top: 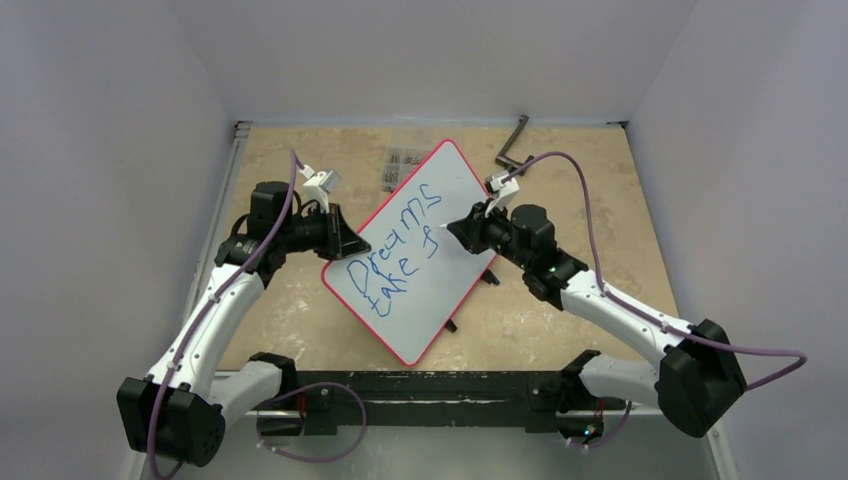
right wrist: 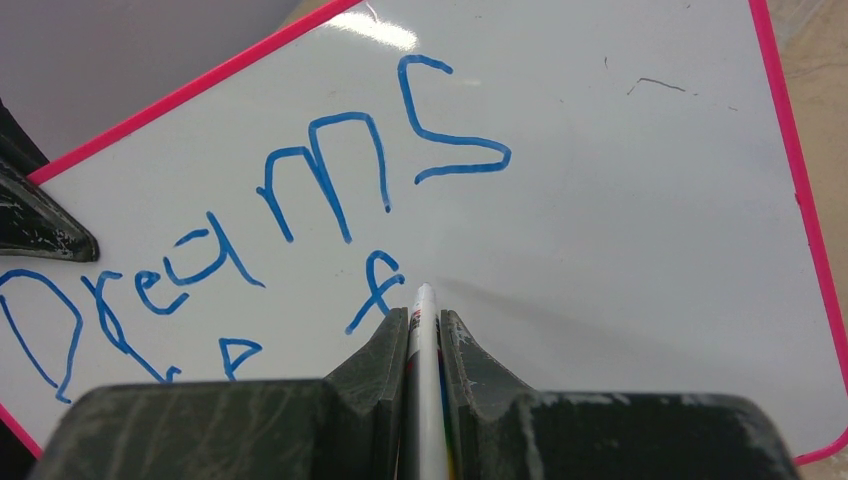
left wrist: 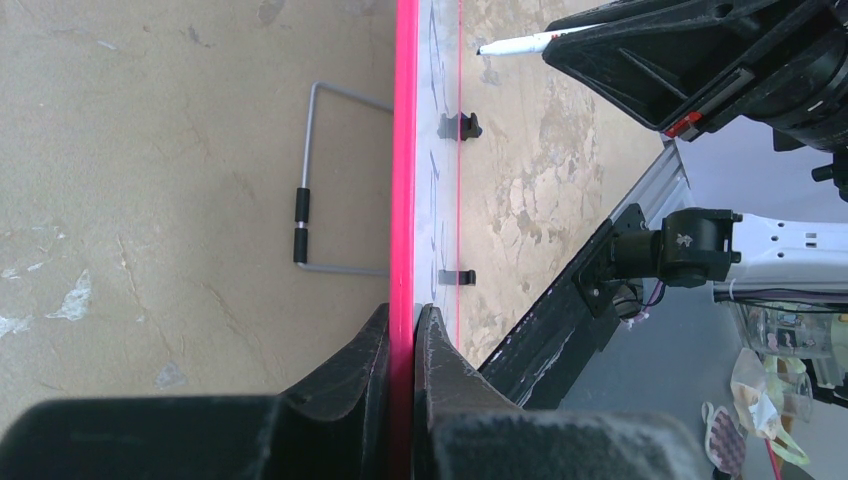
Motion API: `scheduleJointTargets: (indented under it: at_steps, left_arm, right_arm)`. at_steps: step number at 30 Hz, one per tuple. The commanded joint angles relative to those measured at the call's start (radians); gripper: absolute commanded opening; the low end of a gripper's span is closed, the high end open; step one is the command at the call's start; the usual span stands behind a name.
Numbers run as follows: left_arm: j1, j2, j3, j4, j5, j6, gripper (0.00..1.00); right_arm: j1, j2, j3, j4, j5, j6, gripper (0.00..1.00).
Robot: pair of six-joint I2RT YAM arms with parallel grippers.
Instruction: Write a sentence on the whiteboard
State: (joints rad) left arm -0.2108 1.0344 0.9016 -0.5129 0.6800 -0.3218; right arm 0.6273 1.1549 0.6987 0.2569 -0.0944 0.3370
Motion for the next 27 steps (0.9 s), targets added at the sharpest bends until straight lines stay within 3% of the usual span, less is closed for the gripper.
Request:
scheduleJointTargets:
  at_steps: [1,27]
  left_arm:
    - [-0.007,0.007,-0.003,-0.03,-0.121,0.133,0.0]
    - [-0.007,0.006,-0.003,-0.03,-0.115,0.131,0.0]
  right_arm:
    - [-0.004,0.007,0.033,0.055,-0.014,-0.018,0.0]
    - [-0.004,0.089,0.122,0.081,-0.045,-0.002,0.0]
